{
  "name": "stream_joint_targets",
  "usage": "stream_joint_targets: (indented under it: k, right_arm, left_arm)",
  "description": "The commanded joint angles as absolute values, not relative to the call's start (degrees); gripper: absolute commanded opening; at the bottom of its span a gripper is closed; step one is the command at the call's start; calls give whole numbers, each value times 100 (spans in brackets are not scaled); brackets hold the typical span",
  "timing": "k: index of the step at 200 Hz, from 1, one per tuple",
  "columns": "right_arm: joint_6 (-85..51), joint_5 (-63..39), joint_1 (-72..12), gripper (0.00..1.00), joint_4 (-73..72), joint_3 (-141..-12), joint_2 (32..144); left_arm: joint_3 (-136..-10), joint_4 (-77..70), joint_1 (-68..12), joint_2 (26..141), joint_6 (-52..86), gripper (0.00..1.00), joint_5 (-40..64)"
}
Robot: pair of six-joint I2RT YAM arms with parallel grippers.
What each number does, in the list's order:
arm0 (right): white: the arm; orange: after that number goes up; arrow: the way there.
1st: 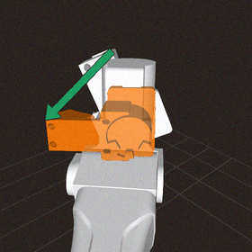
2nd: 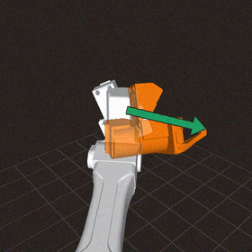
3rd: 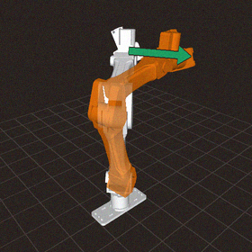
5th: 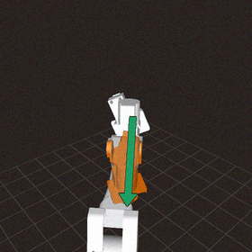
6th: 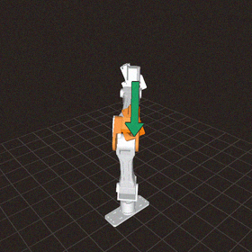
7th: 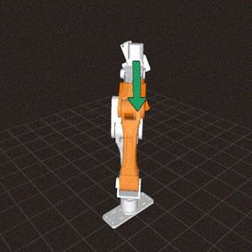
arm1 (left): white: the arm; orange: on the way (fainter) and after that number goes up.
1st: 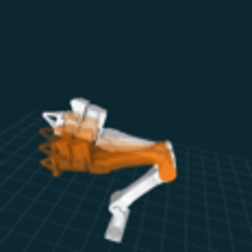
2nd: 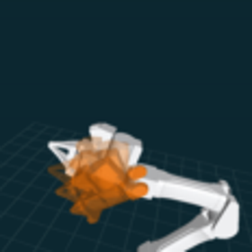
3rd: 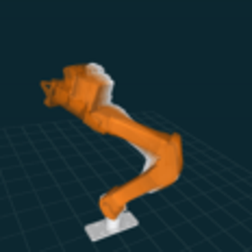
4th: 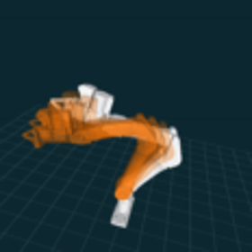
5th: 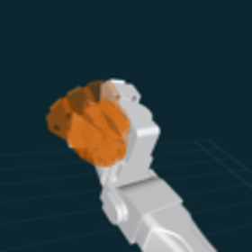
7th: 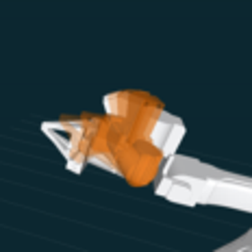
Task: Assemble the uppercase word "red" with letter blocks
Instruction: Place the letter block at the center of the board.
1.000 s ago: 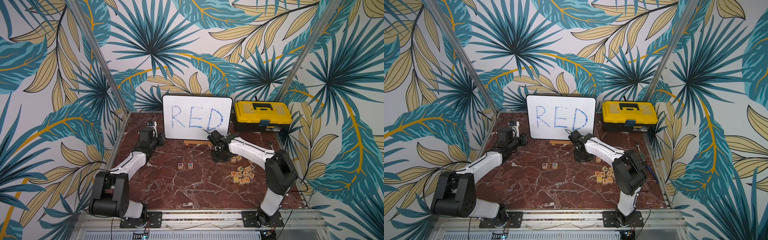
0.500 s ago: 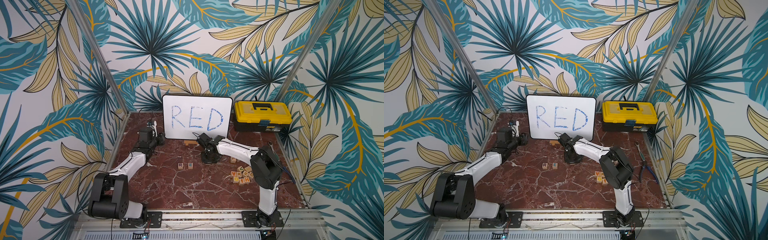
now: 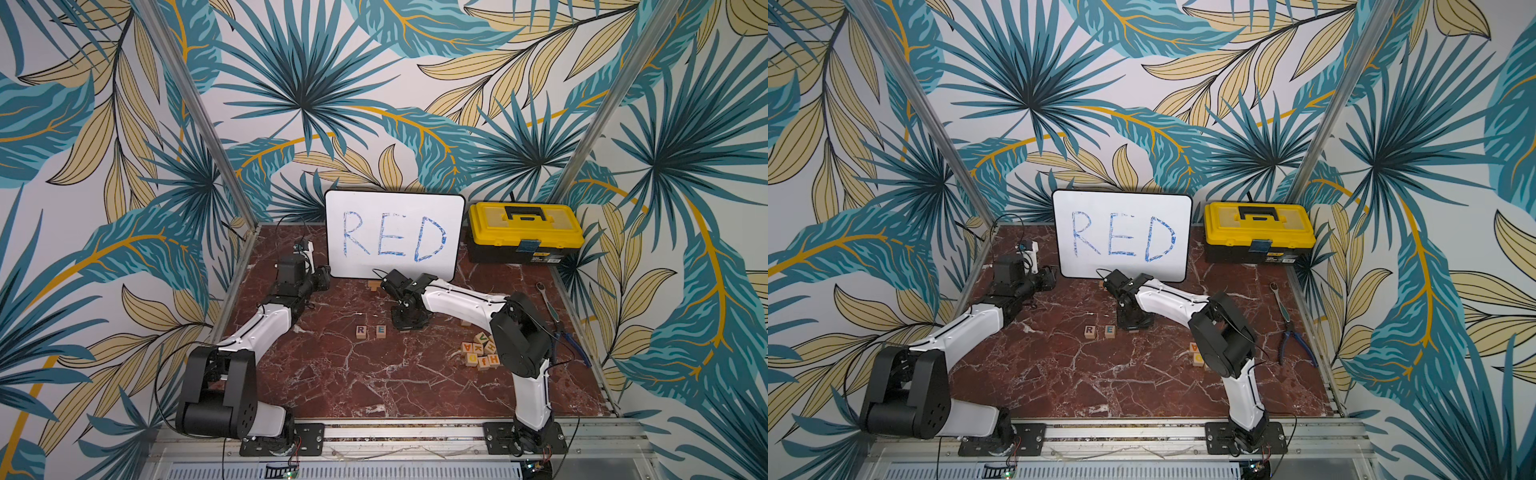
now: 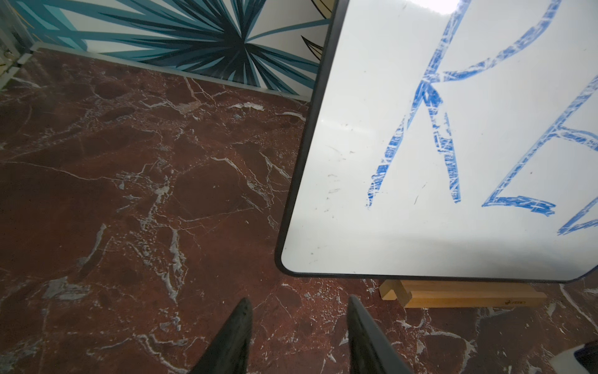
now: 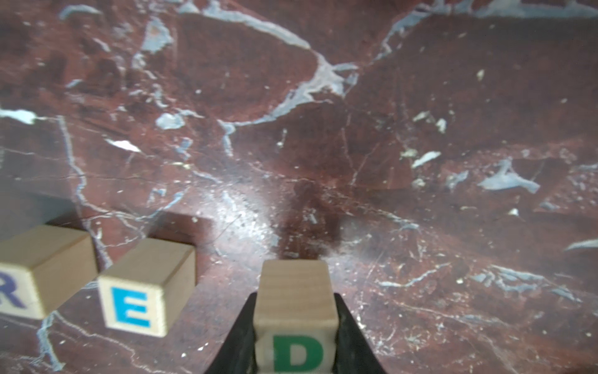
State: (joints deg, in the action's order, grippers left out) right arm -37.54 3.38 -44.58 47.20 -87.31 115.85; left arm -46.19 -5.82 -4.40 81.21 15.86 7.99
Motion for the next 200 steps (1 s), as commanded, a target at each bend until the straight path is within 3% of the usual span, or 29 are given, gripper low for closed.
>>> stream_joint_targets:
  k: [1,110,200]
  right_arm:
    - [-3915,419,-4559,33,5040,-8892,11742]
    - [-4890,553,-4910,33,5002,-8672,11676]
    - [-4540,720,-4865,33,5160,-8775,11825]
  left_arm:
    - [-4474,-725,-378,7935,1595,48,835]
    - [-4474,-738,-378,7946,1626,48,837]
    - [-4482,-738,-378,7952,1600,48,818]
